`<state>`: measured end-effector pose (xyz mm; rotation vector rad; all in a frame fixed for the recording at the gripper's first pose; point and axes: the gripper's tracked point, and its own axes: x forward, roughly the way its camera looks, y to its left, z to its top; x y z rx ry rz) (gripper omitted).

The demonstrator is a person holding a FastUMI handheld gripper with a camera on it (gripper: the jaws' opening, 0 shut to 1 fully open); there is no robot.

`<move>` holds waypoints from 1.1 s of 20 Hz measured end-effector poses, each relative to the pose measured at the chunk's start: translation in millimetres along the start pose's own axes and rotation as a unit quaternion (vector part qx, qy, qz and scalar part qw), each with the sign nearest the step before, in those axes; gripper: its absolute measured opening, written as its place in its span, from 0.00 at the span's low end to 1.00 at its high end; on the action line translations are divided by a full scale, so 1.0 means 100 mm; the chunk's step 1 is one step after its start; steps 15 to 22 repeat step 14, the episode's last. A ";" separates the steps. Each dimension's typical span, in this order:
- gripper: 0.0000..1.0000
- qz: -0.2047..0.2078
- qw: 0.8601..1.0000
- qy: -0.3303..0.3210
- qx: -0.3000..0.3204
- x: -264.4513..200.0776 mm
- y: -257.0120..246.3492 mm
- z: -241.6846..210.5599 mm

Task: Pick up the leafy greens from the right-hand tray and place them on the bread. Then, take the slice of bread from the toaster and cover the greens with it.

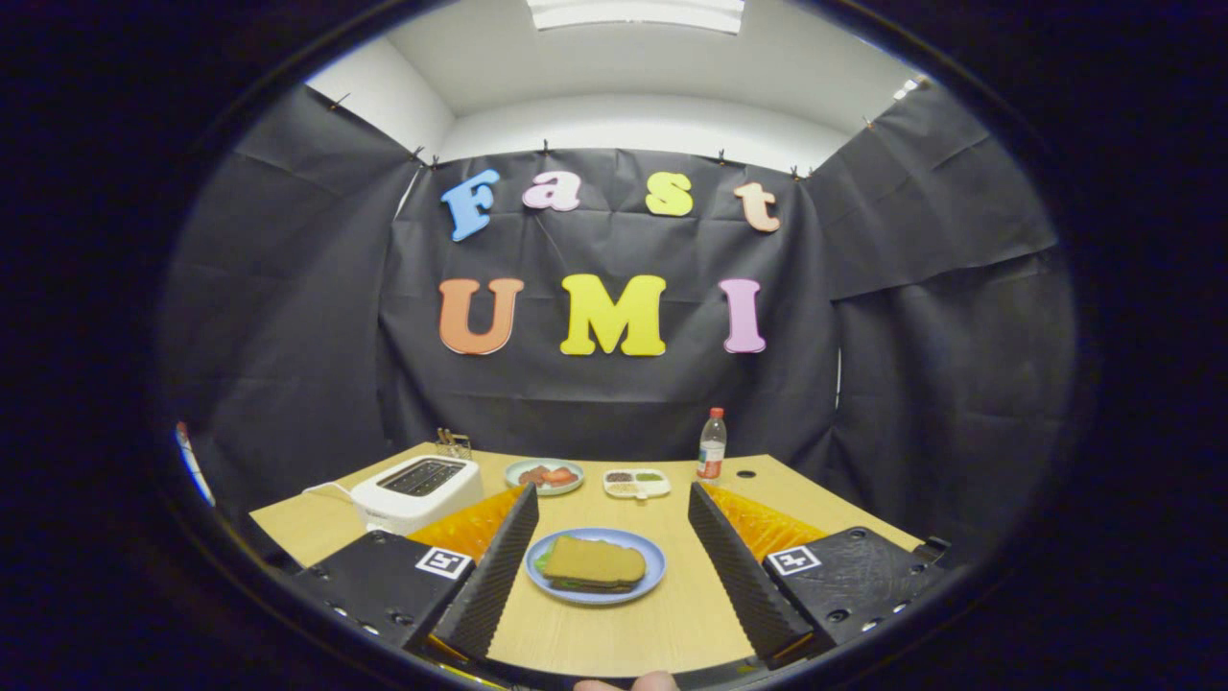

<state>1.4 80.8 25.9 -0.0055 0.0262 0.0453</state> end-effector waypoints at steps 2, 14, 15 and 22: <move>0.96 0.000 1.000 -0.002 0.008 -0.03 0.00 -0.01; 0.95 -0.016 0.999 -0.002 0.031 0.07 -0.13 -0.05; 0.95 -0.016 0.999 -0.002 0.031 0.07 -0.13 -0.05; 0.95 -0.016 0.999 -0.002 0.031 0.07 -0.13 -0.05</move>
